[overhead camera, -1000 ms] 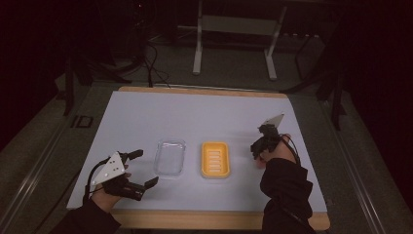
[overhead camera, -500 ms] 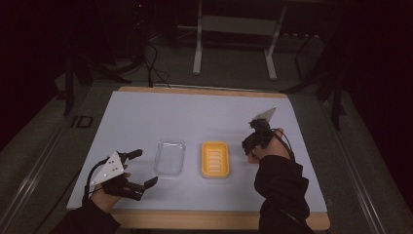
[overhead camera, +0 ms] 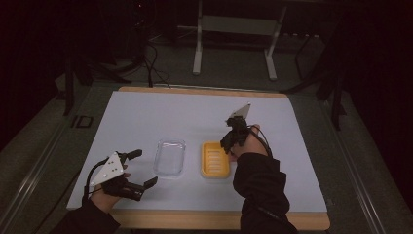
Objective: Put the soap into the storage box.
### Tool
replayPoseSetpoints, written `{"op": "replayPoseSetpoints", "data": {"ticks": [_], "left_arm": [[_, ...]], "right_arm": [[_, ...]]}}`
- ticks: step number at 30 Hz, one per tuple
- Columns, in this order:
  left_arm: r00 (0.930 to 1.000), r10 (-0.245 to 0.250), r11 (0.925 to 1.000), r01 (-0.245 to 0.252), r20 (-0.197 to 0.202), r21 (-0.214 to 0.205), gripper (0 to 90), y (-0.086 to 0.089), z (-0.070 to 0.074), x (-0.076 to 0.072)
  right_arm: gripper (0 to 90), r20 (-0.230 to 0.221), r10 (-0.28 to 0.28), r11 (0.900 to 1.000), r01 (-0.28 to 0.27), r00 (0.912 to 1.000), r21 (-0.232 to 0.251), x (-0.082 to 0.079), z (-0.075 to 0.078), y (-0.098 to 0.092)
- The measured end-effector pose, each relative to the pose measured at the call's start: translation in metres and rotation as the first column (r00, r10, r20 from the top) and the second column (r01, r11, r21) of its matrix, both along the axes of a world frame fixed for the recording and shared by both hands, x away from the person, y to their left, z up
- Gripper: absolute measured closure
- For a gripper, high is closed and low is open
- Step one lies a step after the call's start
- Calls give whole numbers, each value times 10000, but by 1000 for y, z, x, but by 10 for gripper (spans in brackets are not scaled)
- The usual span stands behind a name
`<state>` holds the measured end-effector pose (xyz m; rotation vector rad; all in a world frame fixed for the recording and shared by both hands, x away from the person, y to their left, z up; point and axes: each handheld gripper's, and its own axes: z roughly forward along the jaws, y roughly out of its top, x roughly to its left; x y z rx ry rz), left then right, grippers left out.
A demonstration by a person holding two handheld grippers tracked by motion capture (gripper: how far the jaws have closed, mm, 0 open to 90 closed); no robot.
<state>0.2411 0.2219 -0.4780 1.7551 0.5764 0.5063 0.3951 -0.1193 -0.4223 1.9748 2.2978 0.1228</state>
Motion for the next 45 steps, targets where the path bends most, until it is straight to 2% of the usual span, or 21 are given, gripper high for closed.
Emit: {"op": "replayPoseSetpoints", "data": {"ticks": [2, 9, 10, 11, 14, 16, 20, 21, 31, 39, 45], "left_arm": [[10000, 6, 10000, -6, -9, 1, 3, 0, 0, 0], [10000, 3, 10000, -3, -34, 17, 3, 0, 0, 0], [10000, 2, 10000, -2, -37, 24, 3, -1, 0, 0], [10000, 2, 10000, -2, -28, 49, 3, 0, 0, 0], [10000, -9, 10000, 9, -18, -5, 3, 0, 0, 0], [10000, -3, 10000, 3, -11, 5, 3, 0, 0, 0], [10000, -10, 10000, 10, -4, -25, 3, 0, 0, 0], [10000, -8, 10000, 8, -7, -17, 3, 0, 0, 0], [10000, -18, 10000, 18, 20, -2, 3, 1, 0, -1], [10000, -14, 10000, 14, 22, 42, 3, 1, 0, -1], [10000, -18, 10000, 18, 19, 35, 3, 1, 0, -1]], "right_arm": [[370, -36, 123, 9999, -123, 9999, 18, 0, -2, 11], [371, -28, 269, 9996, -269, 9996, 131, 0, -5, 23], [371, -31, 386, 9992, -385, 9993, 136, 1, -8, 32], [371, -28, 356, 9990, -355, 9994, 285, 1, -9, 33], [371, -31, 348, 9992, -347, 9994, 184, 1, -12, 35], [371, -97, 297, 9987, -293, 9995, 418, 2, -18, 39], [371, -221, 336, 9980, -324, 9992, 536, 3, -26, 42], [370, -380, 336, 9975, -311, 9987, 638, 4, -32, 44], [370, -801, 336, 9979, -289, 9962, 588, 6, -57, 50], [364, -891, 402, 9974, -345, 9952, 640, 7, -60, 51], [343, -851, 400, 9977, -352, 9956, 574, 7, -52, 51]]}}
